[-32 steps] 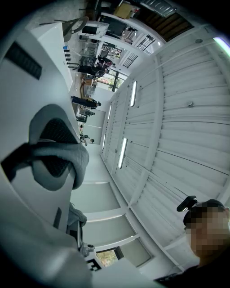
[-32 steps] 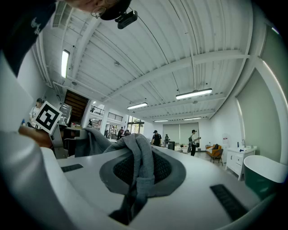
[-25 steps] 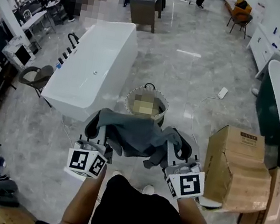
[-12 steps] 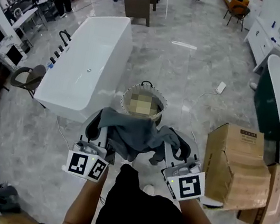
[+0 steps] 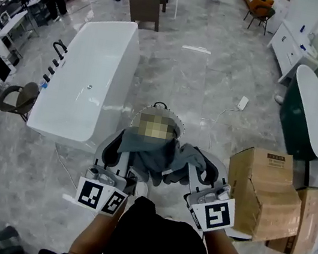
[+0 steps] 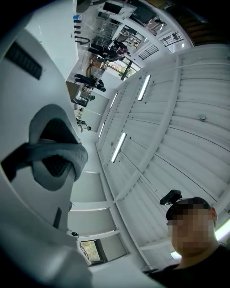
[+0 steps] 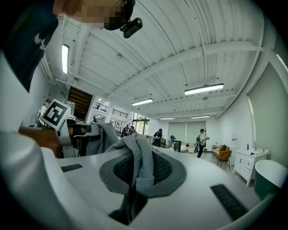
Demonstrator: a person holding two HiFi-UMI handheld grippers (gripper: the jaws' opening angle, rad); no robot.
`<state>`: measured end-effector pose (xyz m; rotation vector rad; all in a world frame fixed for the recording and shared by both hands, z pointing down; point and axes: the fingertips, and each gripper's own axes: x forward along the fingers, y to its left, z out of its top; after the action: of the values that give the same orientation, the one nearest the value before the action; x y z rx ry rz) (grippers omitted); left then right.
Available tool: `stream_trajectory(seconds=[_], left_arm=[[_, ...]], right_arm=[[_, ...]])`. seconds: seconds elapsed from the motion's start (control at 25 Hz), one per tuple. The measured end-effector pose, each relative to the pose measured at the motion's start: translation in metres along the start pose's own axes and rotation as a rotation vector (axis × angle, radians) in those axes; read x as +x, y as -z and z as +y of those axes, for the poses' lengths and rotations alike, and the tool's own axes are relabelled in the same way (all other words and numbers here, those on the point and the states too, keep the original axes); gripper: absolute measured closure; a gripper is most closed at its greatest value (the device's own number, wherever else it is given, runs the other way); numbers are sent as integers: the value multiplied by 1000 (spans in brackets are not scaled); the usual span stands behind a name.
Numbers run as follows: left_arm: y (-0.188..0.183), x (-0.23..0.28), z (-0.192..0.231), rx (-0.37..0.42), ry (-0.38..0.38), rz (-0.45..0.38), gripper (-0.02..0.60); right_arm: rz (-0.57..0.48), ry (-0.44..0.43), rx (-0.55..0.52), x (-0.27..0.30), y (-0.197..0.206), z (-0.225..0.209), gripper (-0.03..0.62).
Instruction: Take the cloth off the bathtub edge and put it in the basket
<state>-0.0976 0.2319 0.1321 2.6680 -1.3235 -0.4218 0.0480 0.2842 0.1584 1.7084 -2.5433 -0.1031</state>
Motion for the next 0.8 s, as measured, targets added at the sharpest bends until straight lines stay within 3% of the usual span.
stream_trajectory(seconds=[0.28, 0.44, 0.8], left_arm=[[-20, 51, 32, -27, 105, -15, 541], [-45, 90, 80, -25, 138, -18, 543], [-28, 110, 104, -38, 169, -31, 543]], right_arm=[[-78, 75, -107, 71, -39, -12, 548], [-54, 93, -86, 136, -61, -9, 548], [-35, 74, -69, 170, -41, -11, 548]])
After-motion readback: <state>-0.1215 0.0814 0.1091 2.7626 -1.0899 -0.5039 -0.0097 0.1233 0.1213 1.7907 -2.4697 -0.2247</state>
